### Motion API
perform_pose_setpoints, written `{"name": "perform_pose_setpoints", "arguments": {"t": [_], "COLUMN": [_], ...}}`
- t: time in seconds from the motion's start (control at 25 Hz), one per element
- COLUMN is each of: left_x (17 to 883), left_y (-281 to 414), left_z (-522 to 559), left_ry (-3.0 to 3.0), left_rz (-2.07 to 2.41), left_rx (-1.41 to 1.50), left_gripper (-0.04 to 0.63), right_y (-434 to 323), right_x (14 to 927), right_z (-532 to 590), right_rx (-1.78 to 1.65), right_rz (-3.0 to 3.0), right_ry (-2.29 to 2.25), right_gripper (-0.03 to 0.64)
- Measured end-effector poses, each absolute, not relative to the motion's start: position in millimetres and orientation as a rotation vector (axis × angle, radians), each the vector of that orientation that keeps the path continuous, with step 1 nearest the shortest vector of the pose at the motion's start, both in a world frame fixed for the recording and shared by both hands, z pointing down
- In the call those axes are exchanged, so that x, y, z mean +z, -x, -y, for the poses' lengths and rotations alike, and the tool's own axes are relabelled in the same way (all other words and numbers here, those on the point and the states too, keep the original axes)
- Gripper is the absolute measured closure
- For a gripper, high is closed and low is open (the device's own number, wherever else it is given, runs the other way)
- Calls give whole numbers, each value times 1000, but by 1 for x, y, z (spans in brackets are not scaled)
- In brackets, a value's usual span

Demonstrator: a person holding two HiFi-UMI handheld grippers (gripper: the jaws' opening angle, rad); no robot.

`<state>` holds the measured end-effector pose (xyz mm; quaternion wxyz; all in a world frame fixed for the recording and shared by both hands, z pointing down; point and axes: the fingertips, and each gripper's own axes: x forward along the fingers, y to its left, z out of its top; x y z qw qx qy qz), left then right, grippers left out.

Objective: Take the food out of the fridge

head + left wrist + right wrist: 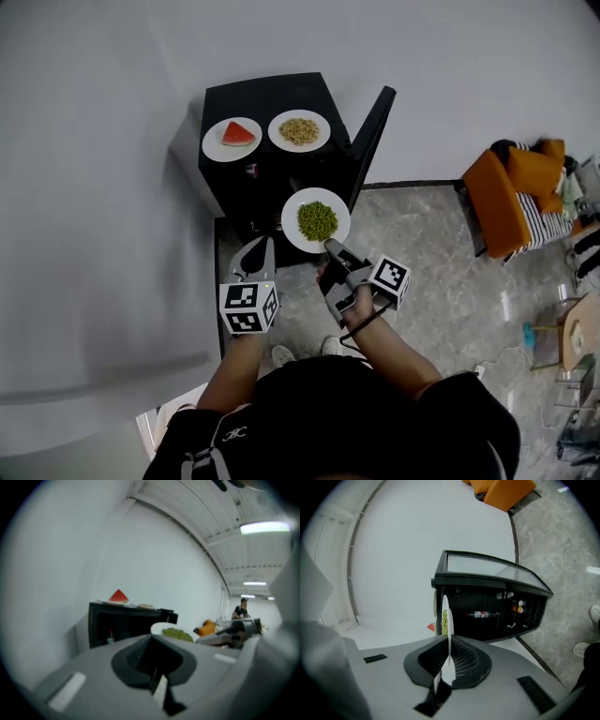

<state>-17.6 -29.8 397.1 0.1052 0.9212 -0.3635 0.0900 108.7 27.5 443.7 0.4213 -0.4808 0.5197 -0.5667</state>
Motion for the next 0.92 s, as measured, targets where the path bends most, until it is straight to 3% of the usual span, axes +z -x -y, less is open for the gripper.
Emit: {"name": "perform_pose_setpoints", "arguments": {"t": [0.92], "left_x": [383], "left_y": [-20], "left_z": [18], "left_ry": [-2745], "left_rz": [988], "left_rx": [246], "left_gripper": [597], "right_y": [-135], "right_x": [421], "right_z": [-19], "right_rx": [-1386], "right_rz": [-1284], "right_ry": [1174], "right_gripper": [606]}}
